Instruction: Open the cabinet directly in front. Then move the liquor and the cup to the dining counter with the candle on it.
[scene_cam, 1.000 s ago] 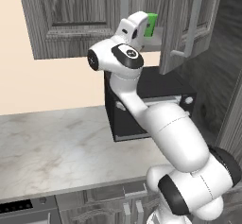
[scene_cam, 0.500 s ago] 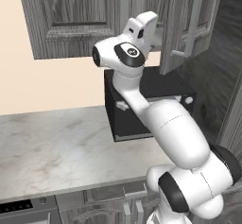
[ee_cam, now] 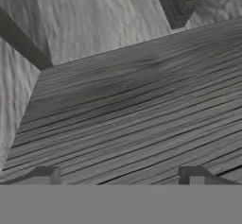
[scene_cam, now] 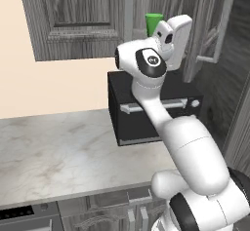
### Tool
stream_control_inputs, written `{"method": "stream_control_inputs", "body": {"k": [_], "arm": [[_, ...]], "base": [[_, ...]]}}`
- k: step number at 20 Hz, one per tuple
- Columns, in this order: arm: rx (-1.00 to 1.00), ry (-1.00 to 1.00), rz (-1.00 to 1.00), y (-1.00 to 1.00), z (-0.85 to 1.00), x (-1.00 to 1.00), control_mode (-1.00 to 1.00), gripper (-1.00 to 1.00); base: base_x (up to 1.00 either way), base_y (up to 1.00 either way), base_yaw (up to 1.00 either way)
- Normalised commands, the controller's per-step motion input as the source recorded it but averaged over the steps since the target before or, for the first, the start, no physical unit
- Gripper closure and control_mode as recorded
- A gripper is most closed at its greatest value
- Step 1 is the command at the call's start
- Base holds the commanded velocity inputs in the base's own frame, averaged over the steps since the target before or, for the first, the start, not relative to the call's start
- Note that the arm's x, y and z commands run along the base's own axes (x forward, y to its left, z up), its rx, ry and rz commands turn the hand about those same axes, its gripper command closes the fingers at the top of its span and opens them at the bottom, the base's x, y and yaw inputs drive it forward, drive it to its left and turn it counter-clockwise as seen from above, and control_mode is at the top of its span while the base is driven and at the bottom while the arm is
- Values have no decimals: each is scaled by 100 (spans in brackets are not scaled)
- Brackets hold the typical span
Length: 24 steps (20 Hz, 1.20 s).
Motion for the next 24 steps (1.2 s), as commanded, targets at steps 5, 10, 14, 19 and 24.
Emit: {"method": "stream_control_inputs", "body": {"k": [5, 10, 14, 19, 24], "arm": [[0, 0, -23, -96, 0, -59, -100, -100], [0, 2, -19, -96, -1, -16, -100, -100], [0, 0, -11, -82, -4, 0, -100, -100], [0, 0, -4, -61, -3, 0, -100, -100], [0, 0, 0, -14, 0, 0, -100, -100]], "base": [[0, 0, 0], [0, 0, 0], [0, 0, 0], [0, 0, 0], [0, 0, 0]]}}
